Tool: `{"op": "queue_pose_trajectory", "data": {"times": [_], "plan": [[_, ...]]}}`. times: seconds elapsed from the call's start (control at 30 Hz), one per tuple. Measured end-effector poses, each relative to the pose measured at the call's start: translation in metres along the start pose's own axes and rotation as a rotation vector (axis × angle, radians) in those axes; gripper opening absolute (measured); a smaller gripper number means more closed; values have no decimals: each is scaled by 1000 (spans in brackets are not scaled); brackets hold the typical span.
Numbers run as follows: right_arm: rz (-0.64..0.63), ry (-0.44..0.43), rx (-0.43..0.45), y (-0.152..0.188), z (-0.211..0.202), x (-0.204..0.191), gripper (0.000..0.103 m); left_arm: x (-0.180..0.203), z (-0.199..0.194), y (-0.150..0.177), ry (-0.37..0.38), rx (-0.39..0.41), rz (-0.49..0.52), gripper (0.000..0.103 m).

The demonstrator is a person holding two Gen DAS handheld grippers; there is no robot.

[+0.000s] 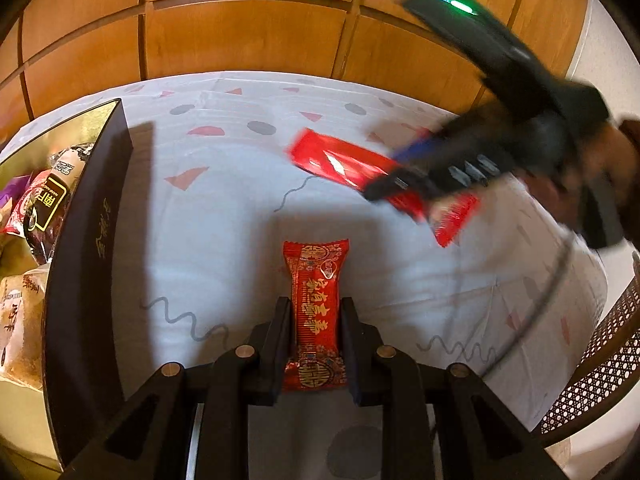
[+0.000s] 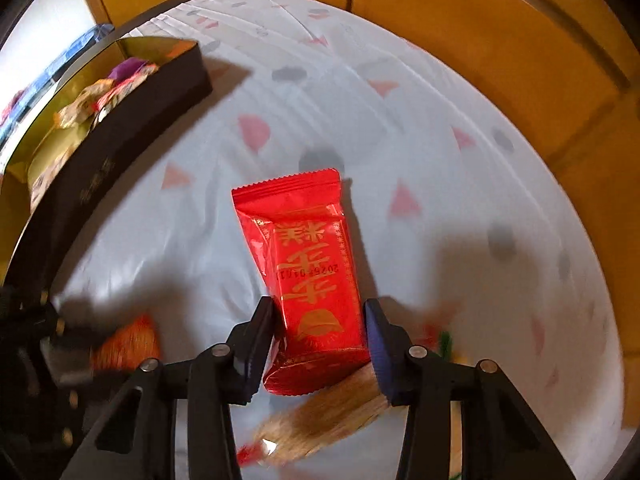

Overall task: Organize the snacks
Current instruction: 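Grasp the large red gold-lettered packet with the right tool while left tool holds its packet, then carry the small red packet into the gold tray and release it with the left tool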

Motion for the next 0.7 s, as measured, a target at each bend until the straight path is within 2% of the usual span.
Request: {"op": "queue_pose_trajectory", "data": {"times": [0.17, 0.37, 0.53, 0.7], "plan": [[127, -46, -42, 48, -13, 1, 46, 1, 1, -1, -9, -2, -2, 24], [202, -61, -31, 84, -25, -5, 50, 1, 3, -2, -22, -10, -13, 24], [208, -37, 6, 94, -30, -19, 54, 3, 5, -3, -49, -21, -10, 24], [225, -53, 67, 104, -32, -7, 56, 8, 6, -2, -97, -31, 12, 24]]}}
Point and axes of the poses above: each gripper's, at about its wrist camera, not at the fingertips, and z roughly the way its jaws point, x to its right, y to its underside, the point moved 4 cm from there along z, roughly the way its jaws point, and after that the axes turned 14 degrees about y, right-handed, at the moved point
